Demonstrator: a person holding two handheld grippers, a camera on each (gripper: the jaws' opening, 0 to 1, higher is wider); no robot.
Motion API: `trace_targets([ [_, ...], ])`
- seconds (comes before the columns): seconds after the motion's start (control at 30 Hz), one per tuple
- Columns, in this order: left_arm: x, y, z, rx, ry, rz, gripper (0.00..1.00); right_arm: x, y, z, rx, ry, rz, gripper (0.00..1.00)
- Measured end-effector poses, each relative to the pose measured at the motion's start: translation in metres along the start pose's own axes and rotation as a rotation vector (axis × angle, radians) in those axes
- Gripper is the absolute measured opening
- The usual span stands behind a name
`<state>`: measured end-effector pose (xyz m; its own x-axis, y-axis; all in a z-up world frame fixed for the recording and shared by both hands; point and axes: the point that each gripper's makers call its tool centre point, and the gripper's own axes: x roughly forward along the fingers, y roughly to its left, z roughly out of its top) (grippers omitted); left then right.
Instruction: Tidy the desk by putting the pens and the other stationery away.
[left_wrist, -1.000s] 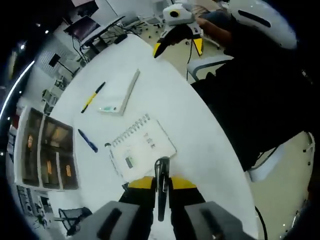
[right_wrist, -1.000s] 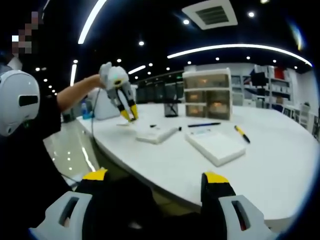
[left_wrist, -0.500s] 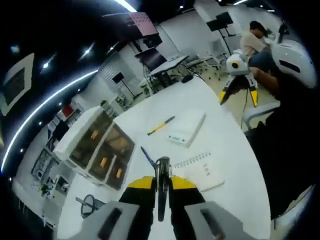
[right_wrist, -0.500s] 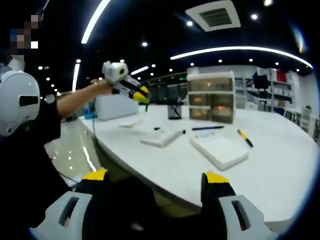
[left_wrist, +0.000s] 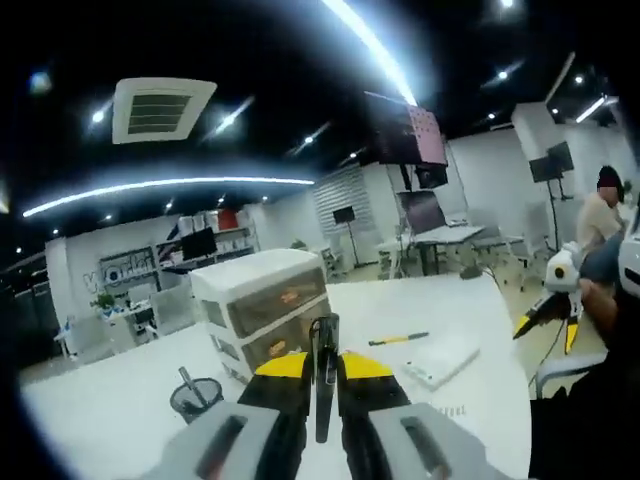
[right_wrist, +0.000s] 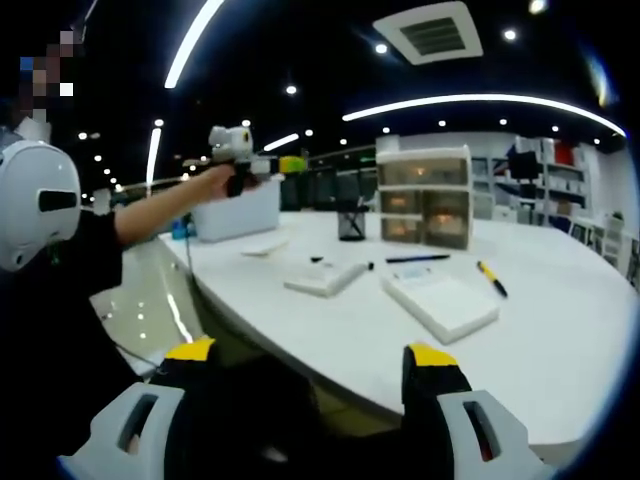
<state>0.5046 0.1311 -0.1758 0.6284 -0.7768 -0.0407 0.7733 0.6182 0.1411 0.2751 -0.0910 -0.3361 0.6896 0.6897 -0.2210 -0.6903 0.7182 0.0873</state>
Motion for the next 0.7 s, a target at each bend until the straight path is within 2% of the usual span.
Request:
trace_targets([
  [0.07,0.000,0.008,0.004,-0.086,-0.044,0.026,0.11,0.000,0.000,0.000,0.001,-0.002,0.000,0.70],
  [0.1,-0.001,0.011,0.007,-0.167,-0.071,0.030,0.11,0.000,0.000,0.000,0.002,-0.001,-0.001,0.70],
  [0.17,-0.003,0.019,0.013,-0.230,-0.117,0.040,0.11,-0.001,-0.001,0.000,0.001,0.000,-0.002,0.70],
  [0.23,-0.003,0.019,0.012,-0.212,-0.112,0.038,0.11,-0.001,-0.001,-0.001,0.002,0.000,-0.001,0.70],
  [0.43,0.003,0.026,0.014,-0.179,-0.120,0.089,0.11,-0.001,-0.002,-0.003,0.006,0.001,-0.002,0.70],
  [0.7,0.012,0.052,0.015,-0.154,-0.122,0.179,0.11,-0.002,-0.004,-0.003,0.010,-0.001,-0.004,0.70],
])
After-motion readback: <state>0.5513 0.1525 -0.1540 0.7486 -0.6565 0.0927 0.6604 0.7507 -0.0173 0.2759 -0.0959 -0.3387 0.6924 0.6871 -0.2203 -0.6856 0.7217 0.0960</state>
